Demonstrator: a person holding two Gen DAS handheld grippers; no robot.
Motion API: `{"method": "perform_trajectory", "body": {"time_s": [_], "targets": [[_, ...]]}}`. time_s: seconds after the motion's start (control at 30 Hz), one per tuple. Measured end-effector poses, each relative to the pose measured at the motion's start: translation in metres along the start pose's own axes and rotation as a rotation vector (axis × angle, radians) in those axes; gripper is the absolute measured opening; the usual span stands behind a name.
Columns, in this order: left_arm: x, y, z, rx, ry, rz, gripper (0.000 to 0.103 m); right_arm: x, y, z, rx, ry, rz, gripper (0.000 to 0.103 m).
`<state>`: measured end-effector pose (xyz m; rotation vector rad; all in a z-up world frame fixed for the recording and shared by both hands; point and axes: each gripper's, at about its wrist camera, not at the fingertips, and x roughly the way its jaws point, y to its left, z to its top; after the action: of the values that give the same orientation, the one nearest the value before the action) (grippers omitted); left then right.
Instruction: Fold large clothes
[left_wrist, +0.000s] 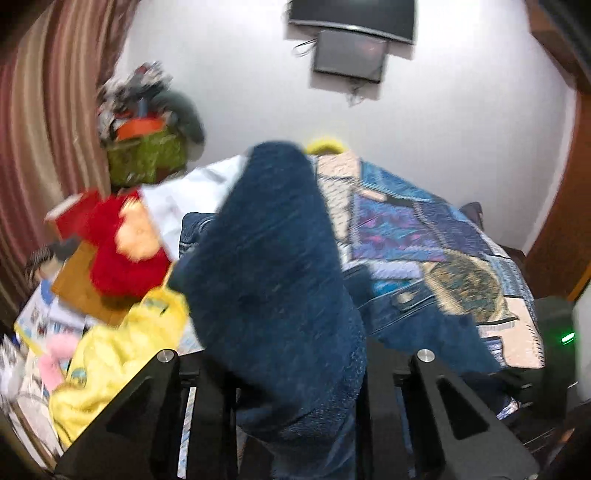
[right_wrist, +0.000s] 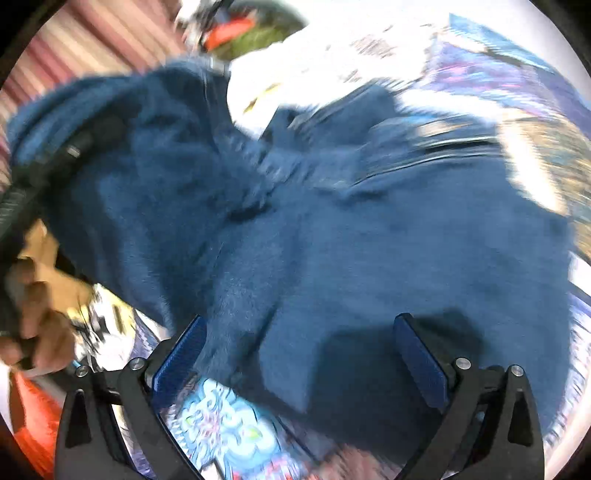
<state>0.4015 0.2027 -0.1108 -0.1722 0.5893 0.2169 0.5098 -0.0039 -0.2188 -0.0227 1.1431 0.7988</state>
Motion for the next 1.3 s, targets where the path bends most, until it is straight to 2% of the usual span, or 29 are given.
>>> {"method": "perform_trajectory", "body": {"time_s": [0.17,0.3,0.37,0.47,0.57,0.67,0.8,0.87,0.93,1.0,1.03,1.17,1.3], "targets": [[0.003,-0.079,0.007,0.122,-0.012,-0.087,0.018,-0.090,-0.055,-0.013,0.088,-0.145,-0.113,0.101],[0.009,-0.146,-0.015,0.248,0.015,-0.160,0.018,-0.139,-0.090,-0.038,0.165,-0.197,-0.164,0.101],[0.015,-0.171,-0.034,0.305,0.063,-0.188,0.018,-0.155,-0.104,-0.051,0.195,-0.211,-0.200,0.101],[0.031,-0.196,-0.076,0.390,0.202,-0.238,0.018,-0.172,-0.118,-0.071,0.220,-0.216,-0.216,0.101],[0.033,-0.206,-0.107,0.481,0.250,-0.221,0.019,-0.181,-0.121,-0.086,0.240,-0.217,-0.220,0.101],[0.021,-0.205,-0.117,0.529,0.242,-0.209,0.023,-0.185,-0.120,-0.093,0.241,-0.220,-0.218,0.101],[0.012,-0.196,-0.110,0.490,0.283,-0.225,0.034,-0.182,-0.110,-0.088,0.205,-0.232,-0.213,0.101],[0.002,-0.183,-0.100,0.433,0.306,-0.298,0.050,-0.180,-0.102,-0.081,0.187,-0.240,-0.200,0.101],[-0.012,-0.174,-0.093,0.393,0.301,-0.344,0.075,-0.178,-0.091,-0.073,0.167,-0.247,-0.181,0.101],[-0.032,-0.163,-0.085,0.391,0.254,-0.350,0.080,-0.174,-0.079,-0.062,0.141,-0.257,-0.160,0.101],[-0.039,-0.158,-0.082,0.400,0.233,-0.343,0.082,-0.171,-0.072,-0.056,0.126,-0.260,-0.150,0.101],[-0.055,-0.125,-0.063,0.387,0.151,-0.229,0.092,-0.150,-0.044,-0.039,0.070,-0.249,-0.116,0.101],[-0.035,-0.082,-0.053,0.288,0.160,-0.124,0.093,-0.117,-0.027,-0.029,0.027,-0.200,-0.105,0.101]]}}
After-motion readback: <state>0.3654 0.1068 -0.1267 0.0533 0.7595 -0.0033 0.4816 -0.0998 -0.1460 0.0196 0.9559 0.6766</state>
